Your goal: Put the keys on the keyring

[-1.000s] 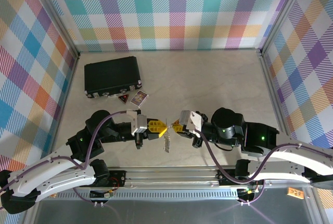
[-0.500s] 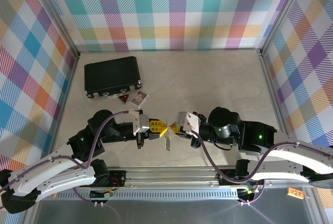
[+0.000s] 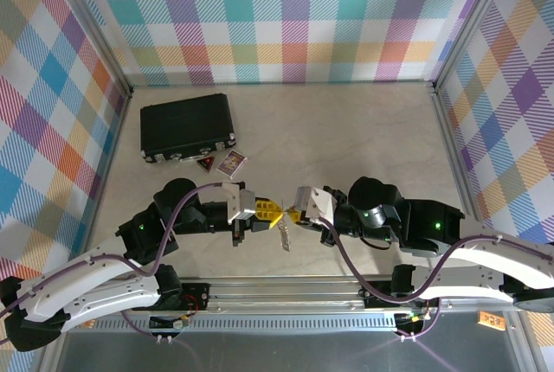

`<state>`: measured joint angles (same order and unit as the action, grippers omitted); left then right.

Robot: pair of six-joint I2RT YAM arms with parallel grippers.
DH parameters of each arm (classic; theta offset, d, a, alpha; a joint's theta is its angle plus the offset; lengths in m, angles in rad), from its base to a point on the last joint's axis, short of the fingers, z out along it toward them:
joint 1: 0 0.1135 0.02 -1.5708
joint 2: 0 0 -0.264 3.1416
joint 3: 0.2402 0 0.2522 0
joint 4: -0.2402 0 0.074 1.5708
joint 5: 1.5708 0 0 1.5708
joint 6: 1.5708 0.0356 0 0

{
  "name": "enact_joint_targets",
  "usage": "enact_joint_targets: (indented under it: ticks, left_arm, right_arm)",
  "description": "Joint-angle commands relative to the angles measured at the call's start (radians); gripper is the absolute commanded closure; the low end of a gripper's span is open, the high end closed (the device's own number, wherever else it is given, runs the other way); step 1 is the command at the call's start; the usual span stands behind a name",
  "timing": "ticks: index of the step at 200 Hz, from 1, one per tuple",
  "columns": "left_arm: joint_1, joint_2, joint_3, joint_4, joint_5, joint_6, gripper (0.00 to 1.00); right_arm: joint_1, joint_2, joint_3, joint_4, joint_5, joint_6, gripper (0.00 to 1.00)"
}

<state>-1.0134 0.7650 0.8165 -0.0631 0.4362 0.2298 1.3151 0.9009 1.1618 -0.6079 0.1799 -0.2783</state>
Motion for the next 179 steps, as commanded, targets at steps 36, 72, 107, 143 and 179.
enact_joint_targets:
  ticks: [36,72,107,143,179]
  left_arm:
    - [-0.002,0.009,0.026,-0.025,0.043,0.011,1.00]
    - [-0.002,0.011,0.027,-0.027,0.061,0.003,1.00]
    - [-0.001,-0.008,0.013,-0.007,0.044,-0.011,1.00]
    - [0.001,-0.018,0.006,0.002,0.072,-0.017,1.00]
    - [0.001,-0.016,0.011,0.017,0.168,-0.026,1.00]
  right_arm:
    - [0.005,0.025,0.035,0.025,-0.071,-0.037,1.00]
    - [0.005,0.029,0.044,0.004,-0.077,-0.054,1.00]
    - [0.007,0.040,0.061,-0.038,-0.081,-0.071,1.00]
    - [0.006,0.045,0.071,-0.059,-0.089,-0.081,1.00]
    - [0.013,0.059,0.096,-0.114,-0.113,-0.097,1.00]
